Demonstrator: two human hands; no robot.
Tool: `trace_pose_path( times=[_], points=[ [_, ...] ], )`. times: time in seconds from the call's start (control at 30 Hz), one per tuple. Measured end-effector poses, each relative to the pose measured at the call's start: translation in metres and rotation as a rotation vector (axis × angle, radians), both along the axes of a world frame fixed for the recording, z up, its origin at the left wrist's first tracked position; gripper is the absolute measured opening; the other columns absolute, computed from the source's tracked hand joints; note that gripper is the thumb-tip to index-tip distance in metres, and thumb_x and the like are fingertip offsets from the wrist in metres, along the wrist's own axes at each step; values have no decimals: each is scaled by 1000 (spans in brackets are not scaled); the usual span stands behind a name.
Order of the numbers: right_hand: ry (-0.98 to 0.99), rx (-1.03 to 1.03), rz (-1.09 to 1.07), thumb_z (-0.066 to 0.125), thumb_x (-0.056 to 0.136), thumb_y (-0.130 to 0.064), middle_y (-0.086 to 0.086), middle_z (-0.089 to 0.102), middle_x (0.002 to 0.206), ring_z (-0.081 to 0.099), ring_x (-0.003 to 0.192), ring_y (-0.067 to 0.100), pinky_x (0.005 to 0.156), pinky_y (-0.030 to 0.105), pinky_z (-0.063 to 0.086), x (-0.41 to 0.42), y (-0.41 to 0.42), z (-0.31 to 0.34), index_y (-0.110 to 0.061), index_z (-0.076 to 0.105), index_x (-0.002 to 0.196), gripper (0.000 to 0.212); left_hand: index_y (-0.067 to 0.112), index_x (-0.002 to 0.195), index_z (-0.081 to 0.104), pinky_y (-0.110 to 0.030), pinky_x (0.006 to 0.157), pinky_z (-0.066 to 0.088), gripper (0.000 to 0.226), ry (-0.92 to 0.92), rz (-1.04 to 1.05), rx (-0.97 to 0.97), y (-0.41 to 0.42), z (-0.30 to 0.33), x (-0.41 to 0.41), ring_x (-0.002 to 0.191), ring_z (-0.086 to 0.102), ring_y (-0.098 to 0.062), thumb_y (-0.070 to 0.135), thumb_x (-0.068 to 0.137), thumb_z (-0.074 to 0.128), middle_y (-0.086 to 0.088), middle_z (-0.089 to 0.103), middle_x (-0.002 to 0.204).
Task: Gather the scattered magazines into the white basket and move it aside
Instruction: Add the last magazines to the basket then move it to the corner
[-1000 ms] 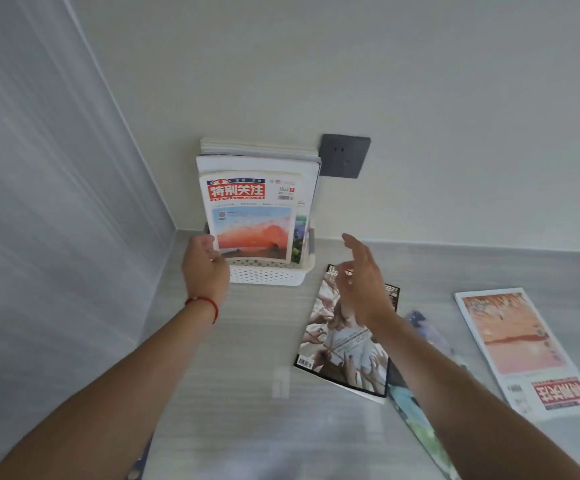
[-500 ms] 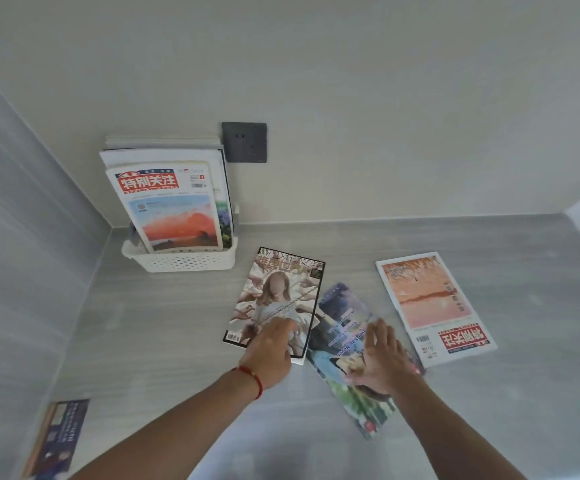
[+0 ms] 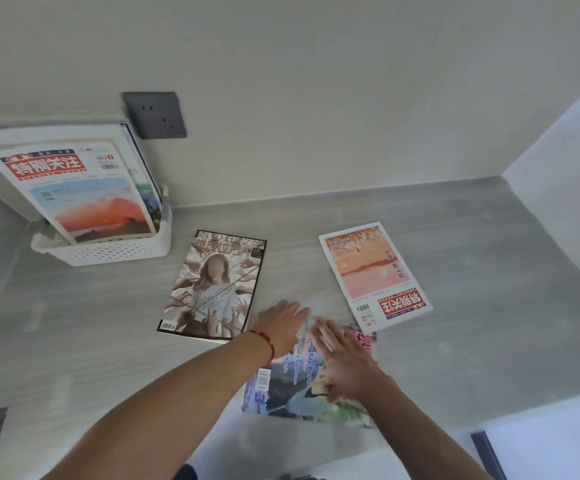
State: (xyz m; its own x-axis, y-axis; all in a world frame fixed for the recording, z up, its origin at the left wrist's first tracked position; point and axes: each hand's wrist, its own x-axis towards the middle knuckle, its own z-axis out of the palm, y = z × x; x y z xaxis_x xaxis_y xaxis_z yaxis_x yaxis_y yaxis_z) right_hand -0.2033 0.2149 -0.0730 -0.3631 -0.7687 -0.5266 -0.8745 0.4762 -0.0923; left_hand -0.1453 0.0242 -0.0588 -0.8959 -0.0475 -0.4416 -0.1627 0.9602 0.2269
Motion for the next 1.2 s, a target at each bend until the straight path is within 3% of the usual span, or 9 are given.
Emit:
trace_pose_path(
  times=[0.17,0.4,0.53,0.67,0.73,0.83,0.93,1.07,1.2],
  points=[
    [-26,-84,-135,77,77,-53,3,-22,167,-13,156,28,127,51,4,-2,25,4,-21,-9,161,124,15,132,47,-46,94,43,44,71,41,-208,26,-9,1,117,46,-34,5,91,59,-14,46,128],
    [-81,-346,-381,46,92,-45,-5,13,169,14,155,13,125,40,23,11,41,20,-21,23,158,74,23,121,52,-37,76,51,23,-131,109,234,3,26,-10,88,61,-29,12,103,43,-5,60,91],
    [14,-592,-456,51,102,-30,1,46,154,45,138,16,115,45,41,6,32,35,-22,51,137,36,23,127,59,-26,71,54,29,-72,264,508,-31,61,-9,84,63,-19,13,101,52,-5,65,121],
    [-60,-706,-778,57,101,-32,12,39,156,40,142,31,111,52,43,-5,-3,56,-15,36,150,56,27,123,62,-22,49,50,30,91,624,745,-88,95,19,56,55,-7,10,99,60,-5,68,100],
    [-230,-719,-931,59,98,-40,6,55,141,58,124,28,101,45,48,-9,-36,70,-14,30,153,67,29,131,58,-23,39,39,37,159,817,902,-114,103,43,43,44,-7,12,99,61,-21,68,101],
    [-539,-823,-1069,67,88,-36,6,74,113,73,88,23,82,44,58,-11,-98,92,-13,46,142,62,26,134,58,-33,66,59,40,261,1007,1062,-152,107,76,78,68,-26,9,98,62,-30,57,135],
    [-577,-899,-982,66,92,-11,12,76,91,72,71,27,64,40,61,-9,-167,119,-10,63,116,24,29,120,66,-35,82,51,34,417,1091,1125,-196,106,108,103,67,-25,8,94,68,-14,67,130],
    [-473,-939,-764,67,90,-19,2,77,88,75,69,27,67,51,63,-2,-257,160,-24,69,94,7,20,99,71,-35,82,53,6,721,1083,893,-260,128,145,100,69,-21,19,96,67,0,75,103],
    [-368,-1043,-669,68,91,-23,-3,76,84,72,68,9,68,23,57,20,-331,185,-25,68,89,3,8,92,71,-42,83,60,12,901,1062,558,-319,140,171,86,69,-23,17,97,66,-12,75,95]
  ],
)
